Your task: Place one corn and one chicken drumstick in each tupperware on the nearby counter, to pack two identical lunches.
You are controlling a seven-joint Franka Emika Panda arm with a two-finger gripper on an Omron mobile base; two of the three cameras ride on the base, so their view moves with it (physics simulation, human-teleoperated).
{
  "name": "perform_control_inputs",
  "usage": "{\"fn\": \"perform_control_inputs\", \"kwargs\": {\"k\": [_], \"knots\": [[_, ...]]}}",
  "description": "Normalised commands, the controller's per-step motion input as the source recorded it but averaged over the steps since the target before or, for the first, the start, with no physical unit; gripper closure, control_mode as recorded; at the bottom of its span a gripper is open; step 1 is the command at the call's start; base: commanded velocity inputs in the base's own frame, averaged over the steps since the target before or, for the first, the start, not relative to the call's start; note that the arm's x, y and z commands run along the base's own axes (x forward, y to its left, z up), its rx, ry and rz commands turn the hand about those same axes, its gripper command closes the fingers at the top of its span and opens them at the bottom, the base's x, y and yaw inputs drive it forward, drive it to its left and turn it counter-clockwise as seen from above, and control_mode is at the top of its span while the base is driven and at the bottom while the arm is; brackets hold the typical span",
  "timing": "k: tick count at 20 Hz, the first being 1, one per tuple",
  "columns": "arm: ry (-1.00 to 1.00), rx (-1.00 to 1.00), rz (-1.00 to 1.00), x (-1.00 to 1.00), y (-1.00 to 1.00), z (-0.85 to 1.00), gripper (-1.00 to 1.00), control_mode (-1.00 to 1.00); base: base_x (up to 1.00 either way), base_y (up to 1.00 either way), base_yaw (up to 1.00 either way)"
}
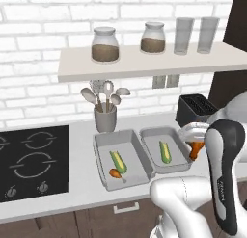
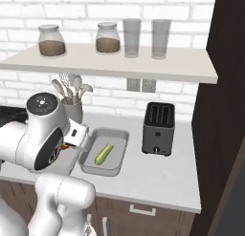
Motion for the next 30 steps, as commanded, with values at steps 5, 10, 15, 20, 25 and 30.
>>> {"fn": "perform_control_inputs", "kwargs": {"k": [5, 10, 15, 20, 25, 30], "knots": [[0.33, -0.04, -0.06, 1.0, -0.08, -0.56, 1.0, -1.0, 0.0, 0.0, 0.0], [0.03, 0.0, 0.0, 0.89, -0.24, -0.74, 1.0, -1.0, 0.0, 0.0, 0.0], [-0.04, -0.01, 0.0, 0.66, -0.08, -0.82, 1.0, -1.0, 0.0, 0.0, 0.0], [0.0, -0.01, 0.0, 0.8, -0.04, -0.65, 1.0, -1.0, 0.0, 0.0, 0.0], [0.0, -0.01, 0.0, 0.77, -0.08, -0.52, 1.0, -1.0, 0.0, 0.0, 0.0], [0.0, 0.0, 0.0, 0.24, -0.1, -0.34, -1.0, -1.0, 0.0, 0.0, 0.0]]}}
